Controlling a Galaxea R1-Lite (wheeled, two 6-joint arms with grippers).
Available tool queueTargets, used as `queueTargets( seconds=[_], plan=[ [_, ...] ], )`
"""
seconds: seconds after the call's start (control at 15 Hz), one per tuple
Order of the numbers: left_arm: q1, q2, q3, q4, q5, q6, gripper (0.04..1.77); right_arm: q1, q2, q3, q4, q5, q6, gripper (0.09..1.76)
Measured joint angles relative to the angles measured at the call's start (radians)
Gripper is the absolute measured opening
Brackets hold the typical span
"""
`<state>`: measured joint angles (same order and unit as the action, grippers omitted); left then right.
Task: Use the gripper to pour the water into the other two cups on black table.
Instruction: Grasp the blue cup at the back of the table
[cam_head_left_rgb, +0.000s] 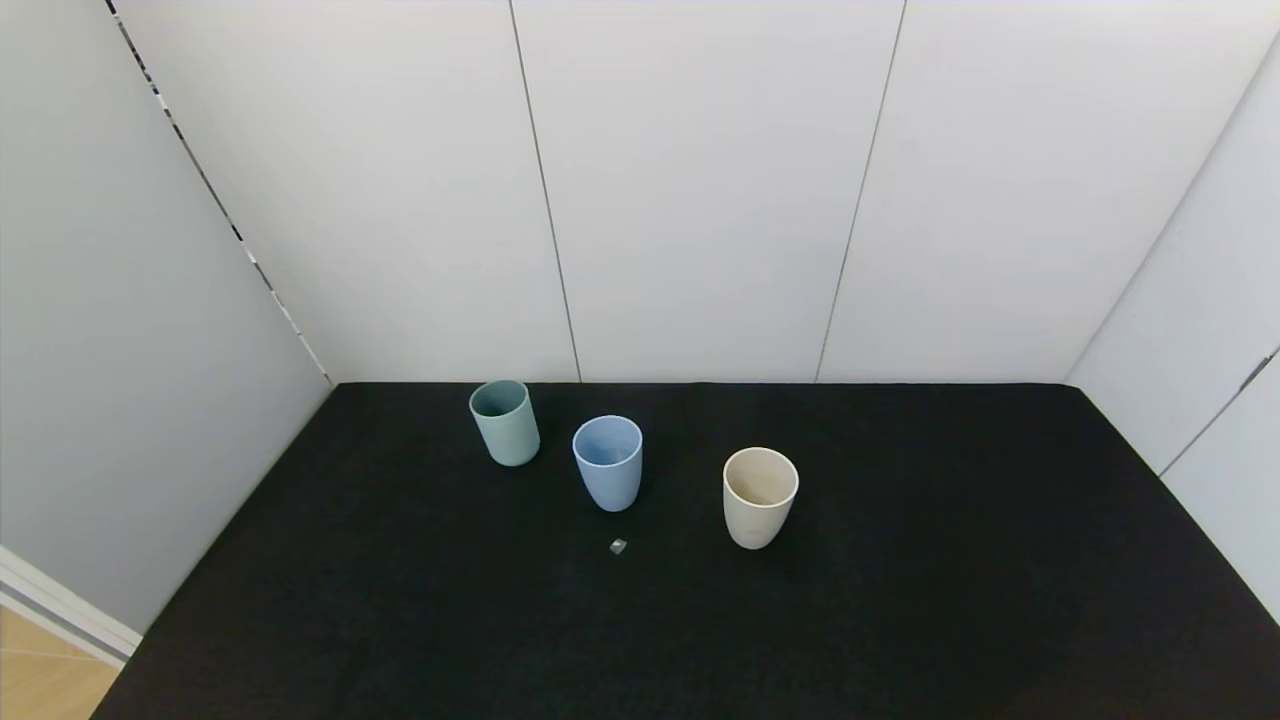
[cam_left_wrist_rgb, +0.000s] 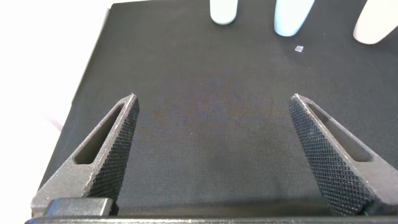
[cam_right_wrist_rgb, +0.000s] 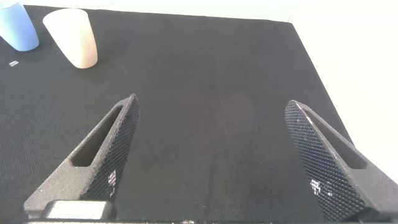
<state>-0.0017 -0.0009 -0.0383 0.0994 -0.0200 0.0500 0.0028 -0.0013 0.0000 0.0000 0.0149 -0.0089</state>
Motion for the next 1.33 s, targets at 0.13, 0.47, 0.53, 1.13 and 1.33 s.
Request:
queueTargets(
  seconds=[0.13,0.47,0.53,1.13,1.33],
  plan=[
    [0.000,0.000,0.000,0.000,-0.001,-0.003,1.72,0.000,0.000,0.000,0.000,0.000,0.000,1.71],
    [0.000,0.000,0.003,-0.018,0.004,-0.025,1.72,0.000,0.000,0.000,0.000,0.000,0.000,1.71],
    [0.000,0.000,0.004,-0.023,0.011,-0.027,1.72,0.000,0.000,0.000,0.000,0.000,0.000,1.71],
    [0.000,0.030,-0.166,0.068,-0.049,-0.042,1.72,0.000,0.000,0.000,0.000,0.000,0.000,1.71],
    [-0.009,0.163,-0.297,0.108,-0.069,-0.043,1.72,0.000,0.000,0.000,0.000,0.000,0.000,1.71]
  ],
)
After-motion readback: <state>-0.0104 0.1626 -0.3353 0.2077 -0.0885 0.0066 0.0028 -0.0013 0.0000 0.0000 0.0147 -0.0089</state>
